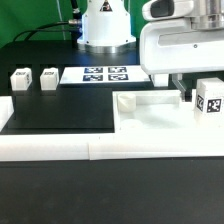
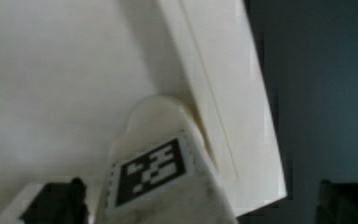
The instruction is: Assemble square table
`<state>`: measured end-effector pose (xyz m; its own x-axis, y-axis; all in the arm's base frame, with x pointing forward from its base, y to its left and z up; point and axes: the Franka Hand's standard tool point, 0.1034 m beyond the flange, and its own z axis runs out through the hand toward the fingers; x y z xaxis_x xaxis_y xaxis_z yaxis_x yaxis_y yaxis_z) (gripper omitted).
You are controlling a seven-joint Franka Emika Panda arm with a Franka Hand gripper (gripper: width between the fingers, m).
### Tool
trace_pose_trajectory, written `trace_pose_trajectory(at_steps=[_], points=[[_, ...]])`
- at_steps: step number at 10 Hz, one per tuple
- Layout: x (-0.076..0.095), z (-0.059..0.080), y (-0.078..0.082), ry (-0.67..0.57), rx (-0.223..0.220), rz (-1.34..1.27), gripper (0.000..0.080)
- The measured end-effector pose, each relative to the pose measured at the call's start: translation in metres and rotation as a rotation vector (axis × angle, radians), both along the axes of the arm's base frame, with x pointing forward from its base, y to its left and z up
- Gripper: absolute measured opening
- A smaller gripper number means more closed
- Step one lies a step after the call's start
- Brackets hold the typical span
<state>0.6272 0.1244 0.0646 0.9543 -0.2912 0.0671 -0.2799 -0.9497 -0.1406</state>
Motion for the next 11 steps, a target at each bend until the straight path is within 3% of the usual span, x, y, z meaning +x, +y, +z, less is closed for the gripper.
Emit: trace_pose_trajectory(at_steps=[2, 4, 5, 9, 11], points=[[0.0, -0.0002, -0.0007, 0.003, 0.003, -0.031, 0.0649], [-0.0002, -0.0007, -0.0026, 0.005, 0.002, -0.035, 0.0378], [-0.0021, -0.0027, -0.0061, 0.02, 0.007, -0.124, 0.0292], [-0.0016, -0.0024, -0.0063, 0.054, 0.042, -0.447, 0.0292], [0.0009, -0.0018, -0.0036, 0.142, 0.078, -0.838, 0.0292]])
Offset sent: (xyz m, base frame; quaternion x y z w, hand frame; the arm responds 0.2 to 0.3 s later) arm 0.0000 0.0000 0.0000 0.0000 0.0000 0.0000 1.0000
